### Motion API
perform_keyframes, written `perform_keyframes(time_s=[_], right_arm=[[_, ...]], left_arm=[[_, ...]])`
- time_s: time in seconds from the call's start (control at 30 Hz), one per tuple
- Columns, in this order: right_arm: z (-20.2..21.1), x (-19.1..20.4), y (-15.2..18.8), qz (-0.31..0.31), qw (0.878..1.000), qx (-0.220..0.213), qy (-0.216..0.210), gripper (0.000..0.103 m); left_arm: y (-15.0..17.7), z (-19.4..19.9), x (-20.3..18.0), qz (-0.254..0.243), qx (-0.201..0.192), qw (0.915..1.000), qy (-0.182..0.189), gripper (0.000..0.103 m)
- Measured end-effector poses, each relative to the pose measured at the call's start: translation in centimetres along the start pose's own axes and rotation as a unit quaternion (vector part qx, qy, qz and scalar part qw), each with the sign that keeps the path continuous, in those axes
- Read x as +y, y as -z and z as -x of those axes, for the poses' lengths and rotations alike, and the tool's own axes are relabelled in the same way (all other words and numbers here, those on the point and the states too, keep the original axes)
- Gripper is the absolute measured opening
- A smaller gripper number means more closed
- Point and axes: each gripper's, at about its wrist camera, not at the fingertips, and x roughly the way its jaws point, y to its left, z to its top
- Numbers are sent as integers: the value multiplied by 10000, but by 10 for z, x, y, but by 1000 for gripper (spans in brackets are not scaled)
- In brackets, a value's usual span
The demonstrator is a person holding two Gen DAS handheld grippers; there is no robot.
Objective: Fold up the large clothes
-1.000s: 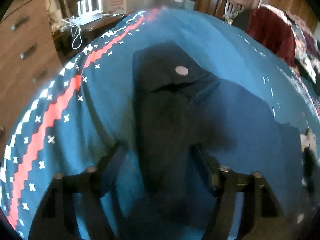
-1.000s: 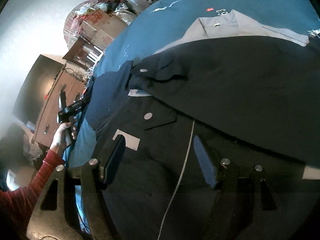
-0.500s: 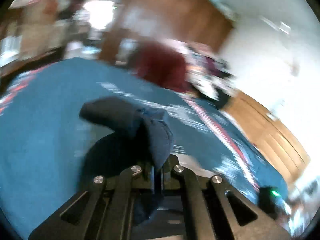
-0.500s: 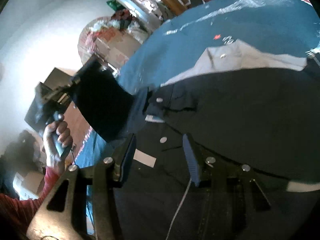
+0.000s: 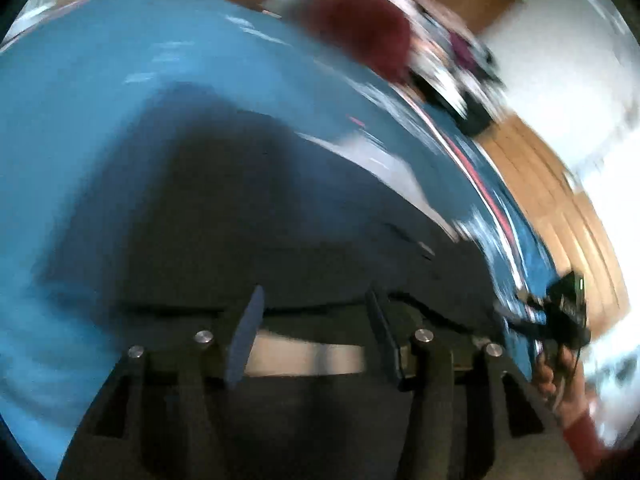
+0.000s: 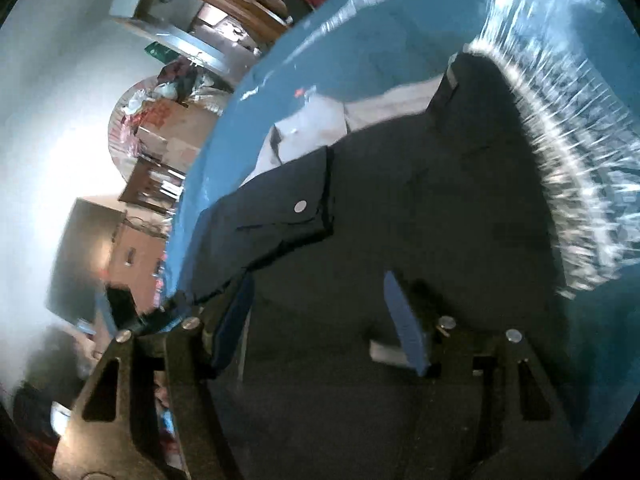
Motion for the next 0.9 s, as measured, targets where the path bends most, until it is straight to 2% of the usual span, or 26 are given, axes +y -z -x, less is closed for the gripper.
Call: perform_keyframes(time_s=[0.07, 0.13, 0.23, 0.27, 0.37, 0.4, 0.43, 0.47, 0.5, 0.6, 0.67, 0.77, 0.83, 0.9], right_arm=[[-28, 7, -13, 4, 9992, 268, -283, 67], [-53, 15, -16, 139, 9985, 481, -236, 67], [-94, 19, -26, 251, 9960, 837, 179, 64], [-103, 21, -28, 307, 9952, 868, 320, 64], [-115, 24, -32, 341, 9953, 817, 403, 63], [-117, 23, -32, 276, 9958, 799, 363, 57], [-119, 23, -32, 182, 9964, 780, 268, 37], [-120, 20, -32, 114, 9968, 765, 216, 23], [-119, 18, -32, 39, 9971, 757, 107, 14], [-105, 25, -30, 113, 9987, 494, -81, 8], [-79, 27, -30, 168, 9992, 252, -246, 6], [-29, 20, -32, 233, 9994, -229, -111, 6], [-1, 4, -35, 213, 9984, -491, 170, 6], [17, -20, -38, 83, 9972, -584, 469, 6]], left_arm=[[2, 13, 37, 546, -258, 9982, 43, 54], [6, 22, 60, 868, -458, 9949, 225, 54], [12, 20, 65, 891, -609, 9938, 261, 54], [15, 16, 63, 840, -632, 9942, 224, 54], [17, 12, 56, 732, -676, 9949, 168, 56], [18, 11, 56, 732, -684, 9948, 184, 57], [19, 12, 57, 731, -688, 9948, 181, 57], [22, 14, 60, 715, -684, 9950, 168, 57], [21, 21, 69, 706, -681, 9951, 161, 58], [18, 24, 67, 722, -629, 9953, 128, 58], [16, 29, 61, 728, -597, 9954, 149, 62], [11, 46, 46, 469, -791, 9957, 148, 70], [7, 51, 37, 256, -893, 9957, 17, 79], [4, 46, 36, 182, -814, 9964, -178, 79]])
